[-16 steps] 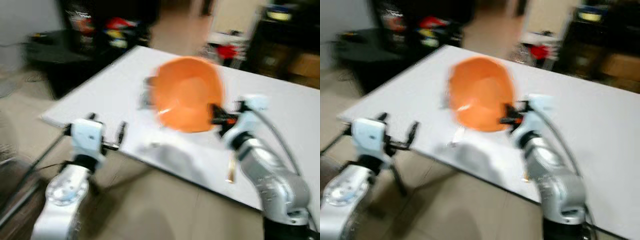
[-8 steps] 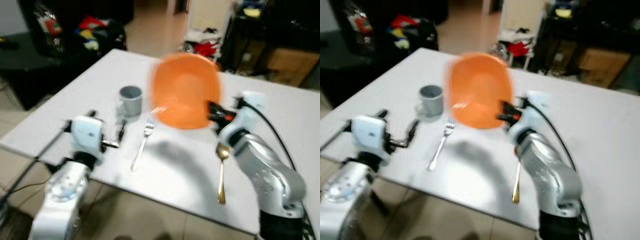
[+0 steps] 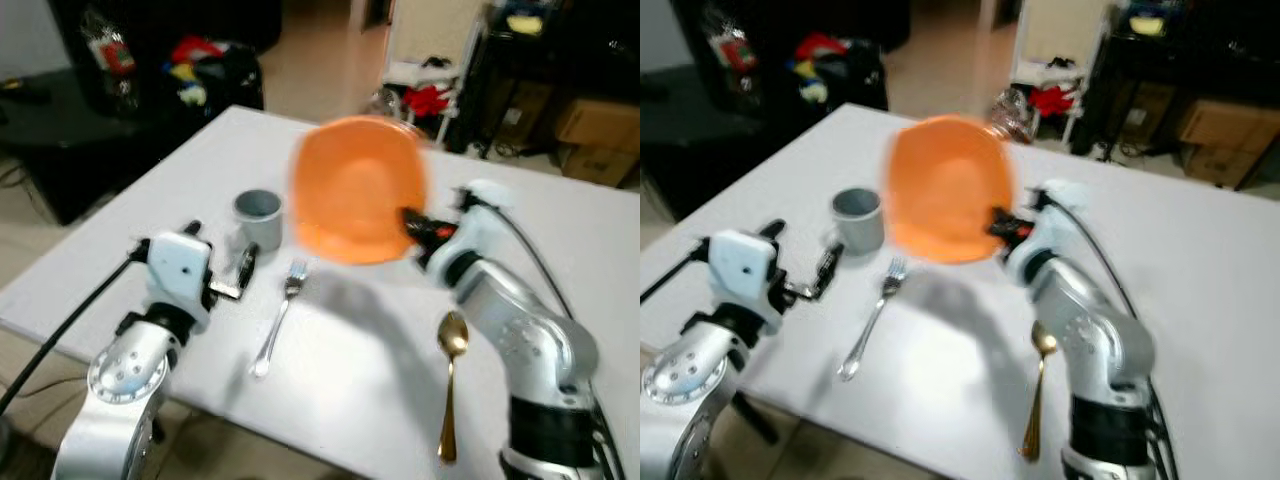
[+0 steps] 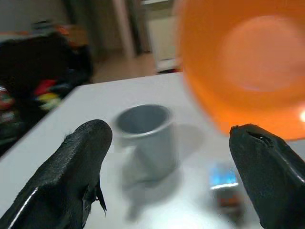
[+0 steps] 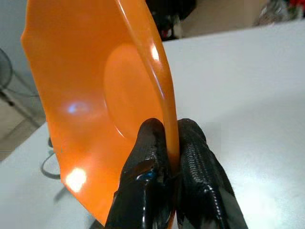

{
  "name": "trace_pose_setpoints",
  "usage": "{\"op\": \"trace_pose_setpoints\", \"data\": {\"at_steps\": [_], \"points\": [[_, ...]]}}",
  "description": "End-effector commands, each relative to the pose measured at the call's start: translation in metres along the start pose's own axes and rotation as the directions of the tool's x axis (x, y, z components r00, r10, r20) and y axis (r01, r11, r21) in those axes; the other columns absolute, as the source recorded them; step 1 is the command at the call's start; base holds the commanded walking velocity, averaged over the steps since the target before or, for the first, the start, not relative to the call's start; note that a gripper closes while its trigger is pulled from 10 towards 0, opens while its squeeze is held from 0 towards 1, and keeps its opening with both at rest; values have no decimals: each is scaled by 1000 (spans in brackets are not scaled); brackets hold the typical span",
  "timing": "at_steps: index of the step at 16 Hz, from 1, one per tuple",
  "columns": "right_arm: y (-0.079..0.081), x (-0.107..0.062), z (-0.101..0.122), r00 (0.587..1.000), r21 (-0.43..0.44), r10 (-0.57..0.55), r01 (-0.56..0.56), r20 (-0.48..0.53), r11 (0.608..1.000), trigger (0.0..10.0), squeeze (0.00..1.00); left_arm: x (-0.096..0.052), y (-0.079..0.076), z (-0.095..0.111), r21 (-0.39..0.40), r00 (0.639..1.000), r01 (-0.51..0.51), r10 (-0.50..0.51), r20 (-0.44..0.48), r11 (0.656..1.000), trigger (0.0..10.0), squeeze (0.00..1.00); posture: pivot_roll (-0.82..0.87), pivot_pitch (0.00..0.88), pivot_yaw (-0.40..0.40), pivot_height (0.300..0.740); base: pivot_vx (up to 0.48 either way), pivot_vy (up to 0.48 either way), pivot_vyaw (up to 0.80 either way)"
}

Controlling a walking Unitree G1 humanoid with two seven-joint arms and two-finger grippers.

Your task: Setting the table

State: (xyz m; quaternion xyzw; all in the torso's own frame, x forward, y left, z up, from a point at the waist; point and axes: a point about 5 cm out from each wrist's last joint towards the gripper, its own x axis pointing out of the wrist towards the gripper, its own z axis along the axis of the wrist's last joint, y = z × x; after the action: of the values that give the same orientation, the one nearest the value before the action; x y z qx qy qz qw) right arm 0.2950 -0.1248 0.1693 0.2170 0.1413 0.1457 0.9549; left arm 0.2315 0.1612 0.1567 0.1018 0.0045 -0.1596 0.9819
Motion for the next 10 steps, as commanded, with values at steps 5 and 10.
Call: {"op": "trace_pose_setpoints", "data": {"at_steps": [5, 10], "points": [[-41, 9, 6, 983, 229, -159, 175, -88, 958, 10000, 0, -8, -24, -2, -24, 973, 223, -224, -51, 974, 10000, 0, 106, 0, -27, 740, 0, 0, 0], [-50, 26, -7, 970, 464, -122, 208, -208, 861, 10000, 0, -13, -31, -5, -51, 945, 312, -315, -92, 949, 10000, 0, 113, 0, -28, 740, 0, 0, 0]]}}
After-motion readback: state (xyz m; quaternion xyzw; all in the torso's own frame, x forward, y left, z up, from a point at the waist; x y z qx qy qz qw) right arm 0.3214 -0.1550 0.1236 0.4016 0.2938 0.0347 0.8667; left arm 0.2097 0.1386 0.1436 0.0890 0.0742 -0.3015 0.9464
